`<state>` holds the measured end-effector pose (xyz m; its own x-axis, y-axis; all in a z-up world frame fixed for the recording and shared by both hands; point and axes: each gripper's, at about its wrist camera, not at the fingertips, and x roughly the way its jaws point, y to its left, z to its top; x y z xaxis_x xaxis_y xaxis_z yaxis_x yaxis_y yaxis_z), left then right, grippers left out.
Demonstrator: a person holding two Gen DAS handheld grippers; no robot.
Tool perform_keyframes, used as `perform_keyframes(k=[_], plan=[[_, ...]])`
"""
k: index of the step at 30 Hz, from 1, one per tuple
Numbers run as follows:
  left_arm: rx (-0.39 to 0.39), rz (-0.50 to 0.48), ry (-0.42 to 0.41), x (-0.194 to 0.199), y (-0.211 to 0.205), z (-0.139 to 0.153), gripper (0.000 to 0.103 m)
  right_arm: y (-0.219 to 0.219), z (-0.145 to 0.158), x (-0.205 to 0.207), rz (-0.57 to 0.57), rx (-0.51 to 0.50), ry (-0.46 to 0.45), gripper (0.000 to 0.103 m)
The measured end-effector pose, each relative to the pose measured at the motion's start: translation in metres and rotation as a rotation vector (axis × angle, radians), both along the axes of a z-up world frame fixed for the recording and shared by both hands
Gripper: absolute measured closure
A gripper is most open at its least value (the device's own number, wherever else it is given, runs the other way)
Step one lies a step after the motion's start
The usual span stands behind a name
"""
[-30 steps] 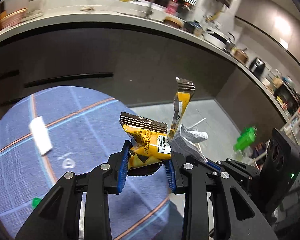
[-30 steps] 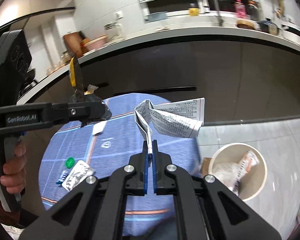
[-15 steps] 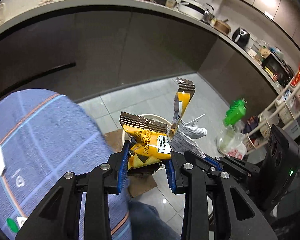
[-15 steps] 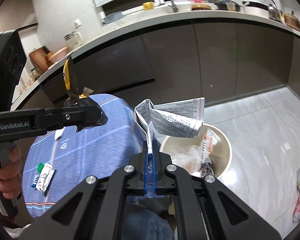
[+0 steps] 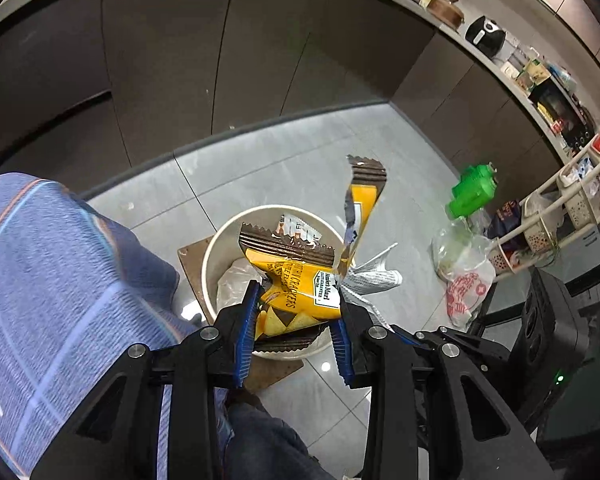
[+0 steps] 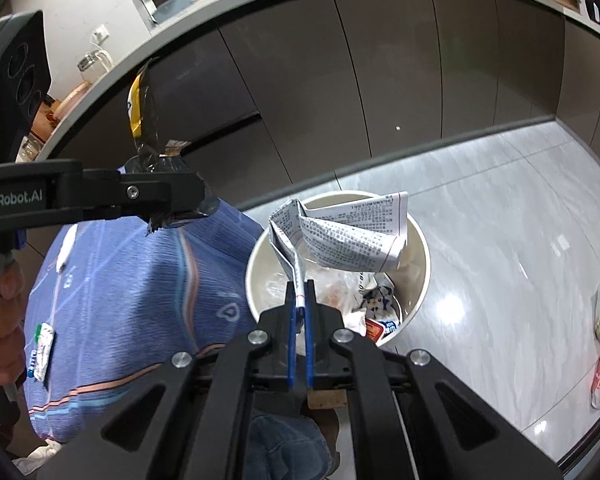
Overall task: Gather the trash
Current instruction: 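Carry the wrapper and paper over the white bin and open both tools, then move both tools back over the table toward the foil pack and candy roll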
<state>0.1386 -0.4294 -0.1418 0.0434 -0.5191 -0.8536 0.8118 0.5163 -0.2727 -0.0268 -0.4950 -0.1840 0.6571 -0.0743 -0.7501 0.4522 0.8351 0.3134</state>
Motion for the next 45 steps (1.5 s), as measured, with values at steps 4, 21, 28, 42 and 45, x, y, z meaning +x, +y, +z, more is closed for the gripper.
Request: perform_keyframes(k=[4,21,28,42,45], plan=[[0.035,-0.007,0.004,0.004,-0.019,-0.018,0.068,-0.008,-0.018,0.01,-0.003,0.02,0.03,0.097],[0.05,0.121,-0.042,0.022,-0.018,-0.038,0.009,-0.015,-0.044,0.017,0.037,-0.08,0.088,0.004],[0.023,0.131,-0.084,0.015,0.001,-0.013,0.009,-0.008,-0.029,0.012,0.031,-0.073,0.062,0.004],[-0.068,0.295,-0.122,-0.007,0.098,0.059,0.009,0.048,0.042,0.007,0.127,-0.106,-0.068,0.004],[-0.091,0.362,-0.129,-0.01,0.14,0.072,0.009,0.071,0.058,0.012,0.183,-0.12,-0.103,0.004]])
